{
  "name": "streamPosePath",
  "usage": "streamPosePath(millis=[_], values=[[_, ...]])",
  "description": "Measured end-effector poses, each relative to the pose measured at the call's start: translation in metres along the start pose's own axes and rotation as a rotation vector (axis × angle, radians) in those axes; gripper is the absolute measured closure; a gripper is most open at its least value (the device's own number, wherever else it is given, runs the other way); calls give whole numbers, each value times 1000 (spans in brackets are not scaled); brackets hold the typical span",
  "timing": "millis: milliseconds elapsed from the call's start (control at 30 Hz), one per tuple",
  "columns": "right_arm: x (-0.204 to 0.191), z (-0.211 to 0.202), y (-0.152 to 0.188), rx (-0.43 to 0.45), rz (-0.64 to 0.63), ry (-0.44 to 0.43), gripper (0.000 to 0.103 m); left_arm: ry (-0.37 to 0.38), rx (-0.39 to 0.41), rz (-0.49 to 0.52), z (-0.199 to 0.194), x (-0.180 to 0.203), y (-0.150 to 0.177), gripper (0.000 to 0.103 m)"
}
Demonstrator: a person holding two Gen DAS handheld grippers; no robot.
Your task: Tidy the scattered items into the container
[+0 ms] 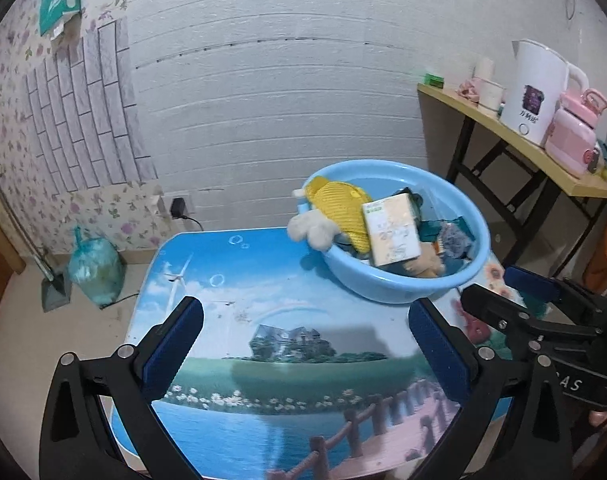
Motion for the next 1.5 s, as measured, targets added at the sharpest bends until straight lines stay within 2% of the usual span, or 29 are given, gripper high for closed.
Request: streamPosePath(millis=[100, 167, 333, 500, 633, 767, 967, 1233, 1500], values=[[-1, 5, 3, -11, -5, 9, 22, 1, -10, -10, 5, -3, 2, 0], [2, 8, 3, -9, -12, 36, 10, 7, -12, -23, 7, -5, 2, 0], [9, 13, 2, -14, 10, 56, 0, -12, 3, -18, 8, -7, -1, 0], [15, 13, 0, -5, 12, 69, 0, -17, 7, -14, 9, -8, -1, 0], [16, 13, 1, -11, 12, 72, 0, -6, -29, -2, 14, -5, 1, 0], [14, 11, 0, -6, 5, 80, 0, -31, -4, 43, 9, -2, -2, 0], [14, 3, -4, 19, 6, 86, 0, -16, 9, 21, 5, -3, -4, 0], [14, 3, -1, 7, 4, 89, 0, -19, -24, 4, 9, -4, 3, 0], [15, 4, 0, 4, 2, 90, 0, -16, -18, 3, 8, -2, 3, 0]])
Point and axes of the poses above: each gripper's, at about its wrist camera, not at the fingertips, and z roughly the way its jaws point, x to its right, y to its underside, the point moved 9 cm from there along z, roughly the way its jaws point, and after that the axes turned 6 degrees about y, right-handed, at the moved point
